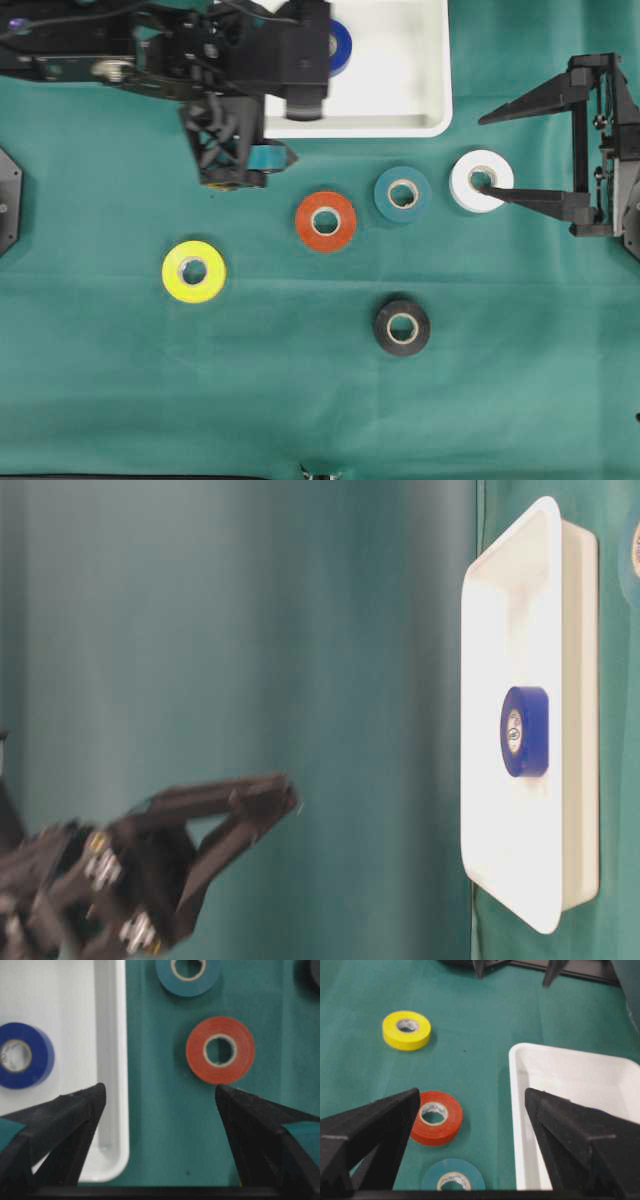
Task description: Pick up the tape from a random location and place it into the white case.
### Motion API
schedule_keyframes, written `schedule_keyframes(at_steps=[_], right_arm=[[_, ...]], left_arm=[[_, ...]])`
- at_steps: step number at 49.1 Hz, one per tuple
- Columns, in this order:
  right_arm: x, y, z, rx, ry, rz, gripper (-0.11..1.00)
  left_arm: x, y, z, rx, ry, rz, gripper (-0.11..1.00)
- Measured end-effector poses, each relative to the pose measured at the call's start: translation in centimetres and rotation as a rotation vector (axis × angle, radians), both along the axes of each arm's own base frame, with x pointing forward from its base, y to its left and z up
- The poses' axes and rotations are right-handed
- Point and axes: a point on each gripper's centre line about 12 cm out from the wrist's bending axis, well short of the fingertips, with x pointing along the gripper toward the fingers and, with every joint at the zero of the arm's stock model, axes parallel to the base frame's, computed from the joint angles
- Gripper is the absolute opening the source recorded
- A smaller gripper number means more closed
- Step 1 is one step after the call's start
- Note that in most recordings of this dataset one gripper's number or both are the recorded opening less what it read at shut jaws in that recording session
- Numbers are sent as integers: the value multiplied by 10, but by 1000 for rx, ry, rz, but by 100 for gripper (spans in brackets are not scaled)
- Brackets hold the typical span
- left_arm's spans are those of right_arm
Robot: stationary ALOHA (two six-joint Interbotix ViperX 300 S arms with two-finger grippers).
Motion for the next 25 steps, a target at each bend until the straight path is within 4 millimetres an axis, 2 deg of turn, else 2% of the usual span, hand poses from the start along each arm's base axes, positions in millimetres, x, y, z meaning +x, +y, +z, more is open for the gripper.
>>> schedule_keyframes(at_steps=[9, 25], right_arm=[[0, 0, 1, -1, 12, 0, 92], [0, 0, -1, -1, 26, -1, 92]], left_arm=[[-30, -5, 7, -11, -23, 11, 98], [-92, -12, 4, -34, -50, 45, 98]])
